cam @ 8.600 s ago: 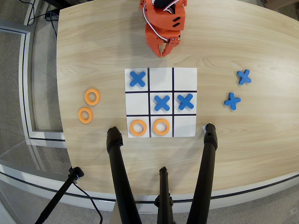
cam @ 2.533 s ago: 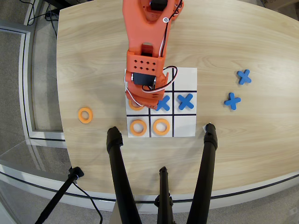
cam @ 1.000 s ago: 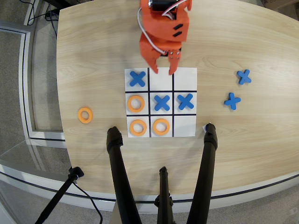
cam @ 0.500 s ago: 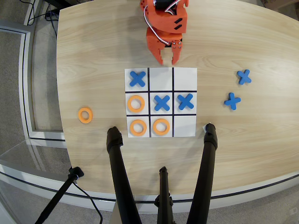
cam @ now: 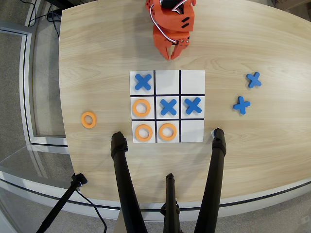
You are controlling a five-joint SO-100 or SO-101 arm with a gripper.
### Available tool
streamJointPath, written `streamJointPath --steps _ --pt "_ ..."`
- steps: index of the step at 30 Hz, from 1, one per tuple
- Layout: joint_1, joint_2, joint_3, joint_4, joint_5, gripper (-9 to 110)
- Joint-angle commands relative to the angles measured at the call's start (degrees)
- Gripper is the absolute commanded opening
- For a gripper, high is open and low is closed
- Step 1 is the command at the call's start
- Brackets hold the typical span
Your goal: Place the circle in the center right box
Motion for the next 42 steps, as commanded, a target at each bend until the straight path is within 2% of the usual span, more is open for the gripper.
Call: streamJointPath --steps 1,6,12,15,26,32,36,42 --pt "1.1 0.2 3.3 0.8 -0.3 0" --pt "9.2 0.1 3.3 0.7 -8.0 0" --pt "14.9 0.1 3.3 0.8 -7.6 0" --pt "21.6 0.2 3.3 0.8 -7.6 0" --pt "75.8 2.2 3.3 0.4 -7.5 0" --pt "94.6 2.2 3.3 0.4 -7.5 0" --pt "98.7 2.2 3.3 0.4 -7.5 0" --pt "96.6 2.2 3.3 0.4 -7.5 0"
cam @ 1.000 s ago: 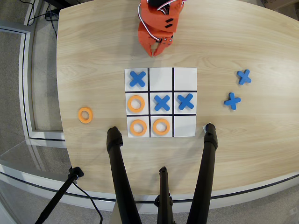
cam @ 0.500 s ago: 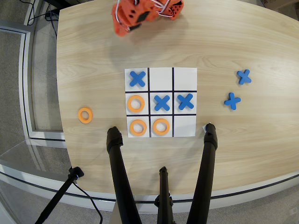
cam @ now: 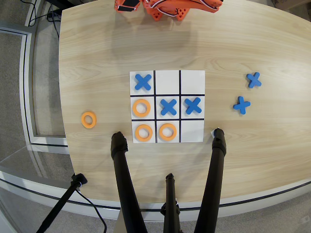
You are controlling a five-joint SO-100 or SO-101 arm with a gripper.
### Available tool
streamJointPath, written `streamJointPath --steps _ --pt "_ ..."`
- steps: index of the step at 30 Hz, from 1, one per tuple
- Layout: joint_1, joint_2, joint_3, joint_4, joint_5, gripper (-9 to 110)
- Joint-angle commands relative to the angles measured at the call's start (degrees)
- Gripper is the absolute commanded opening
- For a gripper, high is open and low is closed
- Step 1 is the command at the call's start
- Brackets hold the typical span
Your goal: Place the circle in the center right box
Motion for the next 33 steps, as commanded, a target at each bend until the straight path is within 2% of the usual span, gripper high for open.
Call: streamJointPath --steps 1,33 --pt "-1.3 1.1 3.3 0.0 0.2 0" --pt "-1.8 1.1 3.3 0.0 0.2 0"
